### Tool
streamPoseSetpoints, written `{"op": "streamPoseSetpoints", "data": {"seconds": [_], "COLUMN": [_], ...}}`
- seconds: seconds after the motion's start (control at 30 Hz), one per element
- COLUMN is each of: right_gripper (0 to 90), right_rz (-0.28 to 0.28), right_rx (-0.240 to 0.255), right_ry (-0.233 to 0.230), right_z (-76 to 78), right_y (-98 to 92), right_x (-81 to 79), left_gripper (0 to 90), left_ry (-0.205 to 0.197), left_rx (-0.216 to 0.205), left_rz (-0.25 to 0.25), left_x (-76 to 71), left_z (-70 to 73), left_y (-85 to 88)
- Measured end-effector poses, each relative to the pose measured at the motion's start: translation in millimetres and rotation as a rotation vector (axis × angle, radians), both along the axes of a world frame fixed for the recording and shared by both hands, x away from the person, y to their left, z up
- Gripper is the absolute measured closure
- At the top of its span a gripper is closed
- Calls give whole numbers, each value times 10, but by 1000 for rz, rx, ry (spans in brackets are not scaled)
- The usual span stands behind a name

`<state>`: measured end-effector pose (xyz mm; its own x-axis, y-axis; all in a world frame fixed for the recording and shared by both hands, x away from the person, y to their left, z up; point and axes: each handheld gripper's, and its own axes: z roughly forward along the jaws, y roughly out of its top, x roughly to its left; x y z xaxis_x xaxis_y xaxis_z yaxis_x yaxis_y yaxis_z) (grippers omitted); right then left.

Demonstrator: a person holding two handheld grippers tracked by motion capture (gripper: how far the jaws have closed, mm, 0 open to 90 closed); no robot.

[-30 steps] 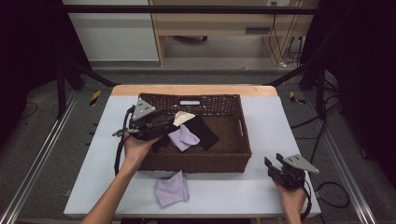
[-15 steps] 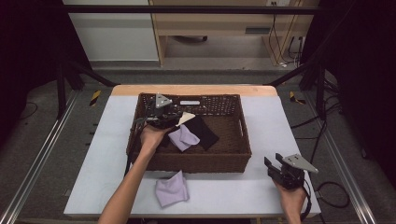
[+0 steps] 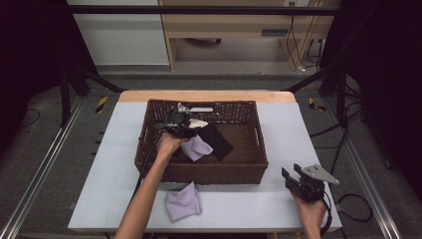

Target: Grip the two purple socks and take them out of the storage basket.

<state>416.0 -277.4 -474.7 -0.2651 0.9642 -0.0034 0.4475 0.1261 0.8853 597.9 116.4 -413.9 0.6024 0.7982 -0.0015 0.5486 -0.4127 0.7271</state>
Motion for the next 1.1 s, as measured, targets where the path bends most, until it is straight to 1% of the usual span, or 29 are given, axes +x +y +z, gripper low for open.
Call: {"op": "streamPoseSetpoints", "data": {"seconds": [0.03, 0.07, 0.1, 0.13, 0.17, 0.2, 0.23, 0.27, 0.3, 0.33, 0.37, 0.4, 0.43, 0.47, 0.53, 0.57, 0.6, 0.63, 0.67, 0.7, 0.77, 0.8, 0.83, 0.87, 0.9, 0.93, 1.0, 1.07, 1.1], "right_gripper": [503, 502, 502, 503, 503, 503, 502, 503, 503, 502, 502, 502, 502, 502, 502, 502, 502, 502, 503, 503, 503, 503, 503, 503, 503, 502, 502, 502, 502], "right_rz": [0, 0, 1, 3, 3, 4, 3, 4, 4, 5, 6, 5, 5, 4, 6, 6, 6, 6, 6, 6, 7, 7, 7, 7, 7, 6, 7, 7, 7], "right_rx": [0, 0, 0, -2, -2, -3, -3, -2, -2, -2, 1, 0, -1, -3, -6, -6, -5, -5, -4, -4, -8, -8, -8, -7, -7, -8, -6, -7, -6], "right_ry": [0, 1, 2, 1, 1, 1, 2, 3, 3, 1, 3, 3, 3, 3, -1, -1, 3, 3, 2, 2, 2, 2, 2, 2, 2, 1, -1, 0, 1], "right_z": [-1, -1, -1, -1, -1, -2, -3, -4, -4, -3, -1, -1, -3, -3, -4, -4, -5, -5, -3, -3, -3, -3, -3, -3, -3, -2, -1, -2, -2], "right_y": [0, 2, 4, 5, 5, 5, 7, 9, 9, 8, 9, 6, 7, 9, 11, 11, 11, 11, 13, 13, 12, 13, 13, 12, 12, 12, 9, 7, 8], "right_x": [2, 2, 1, 2, 2, 2, 5, 4, 4, 3, -1, -1, 1, 0, 1, 1, 2, 2, -1, -1, -3, -4, -4, -4, -4, -4, -6, -5, -3], "left_gripper": [493, 493, 496, 502, 511, 511, 521, 545, 551, 551, 558, 566, 573, 580, 636, 666, 728, 728, 838, 852, 864, 863, 851, 769, 625, 625, 464, 446, 442], "left_ry": [13, 30, 39, 51, 51, 69, 78, 93, 93, 102, 118, 125, 143, 150, 176, 176, 189, 199, 233, 233, 248, 248, 236, 175, 175, 162, 152, 150, 166], "left_rx": [4, 30, 46, 53, 53, 55, 63, 89, 89, 96, 108, 119, 152, 161, 173, 173, 184, 182, 175, 175, 149, 149, 147, 154, 154, 157, 159, 157, 162], "left_rz": [-9, -20, -21, -16, -16, -20, -23, -41, -41, -47, -51, -48, -52, -58, -64, -64, -69, -63, -53, -53, -39, -39, -36, -21, -21, -20, -14, -22, -31], "left_x": [4, 10, 15, 21, 21, 26, 29, 30, 30, 29, 31, 33, 39, 40, 43, 43, 45, 45, 57, 57, 62, 62, 57, 48, 48, 52, 68, 74, 79], "left_z": [-13, -39, -53, -66, -66, -77, -85, -97, -97, -106, -116, -125, -138, -144, -155, -155, -157, -163, -153, -153, -135, -135, -129, -118, -118, -126, -148, -160, -177], "left_y": [-17, -44, -53, -58, -58, -64, -75, -100, -100, -116, -131, -138, -149, -158, -176, -176, -182, -192, -172, -172, -142, -142, -146, -158, -158, -162, -168, -175, -187]}}
